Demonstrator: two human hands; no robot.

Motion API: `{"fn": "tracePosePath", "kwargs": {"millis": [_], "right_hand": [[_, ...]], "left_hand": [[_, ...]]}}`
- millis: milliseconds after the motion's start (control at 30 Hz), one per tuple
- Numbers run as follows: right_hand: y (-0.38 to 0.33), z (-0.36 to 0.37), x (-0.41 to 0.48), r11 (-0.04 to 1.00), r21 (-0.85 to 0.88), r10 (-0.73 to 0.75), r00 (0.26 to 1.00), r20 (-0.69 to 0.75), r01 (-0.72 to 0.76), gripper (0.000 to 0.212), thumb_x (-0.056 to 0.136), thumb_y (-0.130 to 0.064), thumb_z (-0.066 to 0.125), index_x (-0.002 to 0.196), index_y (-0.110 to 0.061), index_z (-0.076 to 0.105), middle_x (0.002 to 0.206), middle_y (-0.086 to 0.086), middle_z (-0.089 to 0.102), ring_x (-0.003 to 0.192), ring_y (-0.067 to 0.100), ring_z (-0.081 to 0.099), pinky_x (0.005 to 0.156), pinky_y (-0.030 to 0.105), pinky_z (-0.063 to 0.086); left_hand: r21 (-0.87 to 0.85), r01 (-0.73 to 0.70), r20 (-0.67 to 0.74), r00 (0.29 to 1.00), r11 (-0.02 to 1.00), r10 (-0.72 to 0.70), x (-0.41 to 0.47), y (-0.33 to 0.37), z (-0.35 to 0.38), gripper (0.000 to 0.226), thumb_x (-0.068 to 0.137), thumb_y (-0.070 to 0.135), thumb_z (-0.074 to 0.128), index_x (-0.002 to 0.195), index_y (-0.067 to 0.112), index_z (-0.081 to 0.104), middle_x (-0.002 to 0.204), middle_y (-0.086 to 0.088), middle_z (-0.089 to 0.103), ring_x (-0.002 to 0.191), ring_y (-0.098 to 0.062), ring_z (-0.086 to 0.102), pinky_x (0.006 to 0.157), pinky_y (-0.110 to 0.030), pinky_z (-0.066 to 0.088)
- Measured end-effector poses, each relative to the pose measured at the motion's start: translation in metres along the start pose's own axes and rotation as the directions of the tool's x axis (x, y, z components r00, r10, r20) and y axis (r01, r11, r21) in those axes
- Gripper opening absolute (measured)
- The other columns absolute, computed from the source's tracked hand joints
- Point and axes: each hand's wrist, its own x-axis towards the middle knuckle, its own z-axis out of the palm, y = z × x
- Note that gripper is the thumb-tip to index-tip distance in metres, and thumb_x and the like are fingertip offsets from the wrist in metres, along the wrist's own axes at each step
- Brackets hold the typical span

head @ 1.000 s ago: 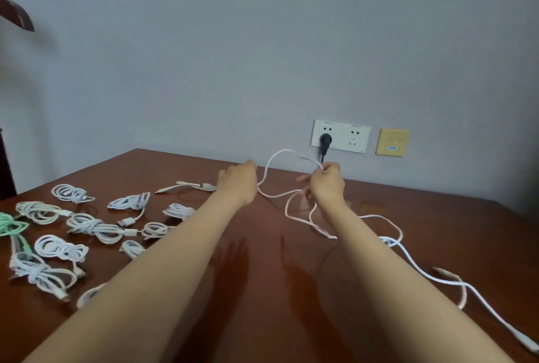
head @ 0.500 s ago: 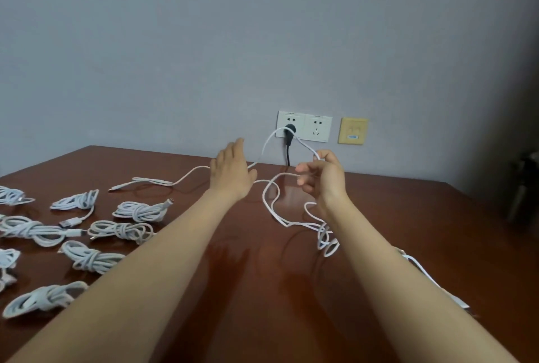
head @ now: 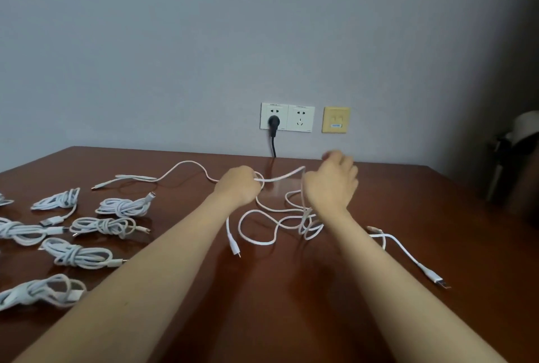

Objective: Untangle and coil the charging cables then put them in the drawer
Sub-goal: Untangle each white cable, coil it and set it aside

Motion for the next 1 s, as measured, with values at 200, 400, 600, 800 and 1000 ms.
{"fn": "tracePosePath", "kwargs": {"millis": [200, 400, 600, 800, 1000], "right_hand": [[-0.004, 0.014, -0.024, 0.693, -0.158, -0.684, 0.710, 0.168, 0.704, 0.043, 0.080, -0.021, 0.038, 0.115, -0.006, 0.056, 0.115, 0.016, 0.060, 0.105, 0.036, 0.054, 0.086, 0.035, 0.034], [0.010, 0.018, -0.029, 0.866, -0.030, -0.458, 0.816, 0.353, 0.499, 0.020, 0.094, -0.024, 0.039, 0.098, -0.020, 0.058, 0.100, 0.009, 0.066, 0.098, 0.032, 0.056, 0.070, 0.031, 0.032], [0.008, 0.021, -0.022, 0.945, 0.173, -0.325, 0.727, 0.605, 0.279, 0.028, 0.088, -0.020, 0.045, 0.064, -0.028, 0.058, 0.042, -0.009, 0.055, 0.058, 0.007, 0.053, 0.072, 0.032, 0.045], [0.001, 0.047, -0.026, 0.919, 0.000, -0.336, 0.782, 0.524, 0.395, 0.022, 0.091, -0.024, 0.042, 0.078, -0.026, 0.059, 0.078, -0.001, 0.066, 0.094, 0.023, 0.060, 0.074, 0.029, 0.038], [0.014, 0.054, -0.006, 0.924, 0.302, -0.310, 0.921, 0.234, 0.234, 0.028, 0.094, -0.026, 0.047, 0.068, -0.025, 0.059, 0.055, -0.009, 0.060, 0.069, 0.015, 0.059, 0.067, 0.029, 0.043]], "left_hand": [[-0.262, 0.008, 0.113, 0.993, 0.965, 0.023, -0.001, 0.009, 0.018, 0.021, 0.077, 0.031, 0.046, 0.061, 0.016, 0.046, 0.071, -0.010, 0.056, 0.065, -0.025, 0.051, 0.059, -0.028, 0.043], [-0.869, 0.373, 0.279, 0.912, 0.325, -0.301, -0.013, -0.005, 0.039, 0.030, 0.092, 0.001, 0.039, 0.067, 0.011, 0.050, 0.035, 0.007, 0.022, 0.024, -0.004, 0.015, 0.030, -0.010, 0.012], [-0.962, 0.267, 0.246, 0.935, 0.053, -0.257, -0.016, -0.011, 0.042, 0.033, 0.095, -0.005, 0.026, 0.082, 0.007, 0.054, 0.030, 0.009, 0.027, 0.025, -0.001, 0.020, 0.029, -0.012, 0.015], [-0.953, 0.221, 0.264, 0.940, -0.206, -0.214, -0.010, -0.019, 0.041, 0.025, 0.094, -0.004, 0.028, 0.091, 0.005, 0.052, 0.051, -0.001, 0.038, 0.040, -0.006, 0.034, 0.040, -0.013, 0.032], [-0.952, 0.306, 0.307, 0.937, 0.033, 0.167, -0.015, -0.003, 0.051, 0.040, 0.102, 0.027, 0.025, 0.090, 0.008, 0.057, 0.073, -0.008, 0.058, 0.062, -0.015, 0.059, 0.057, -0.024, 0.054]]}}
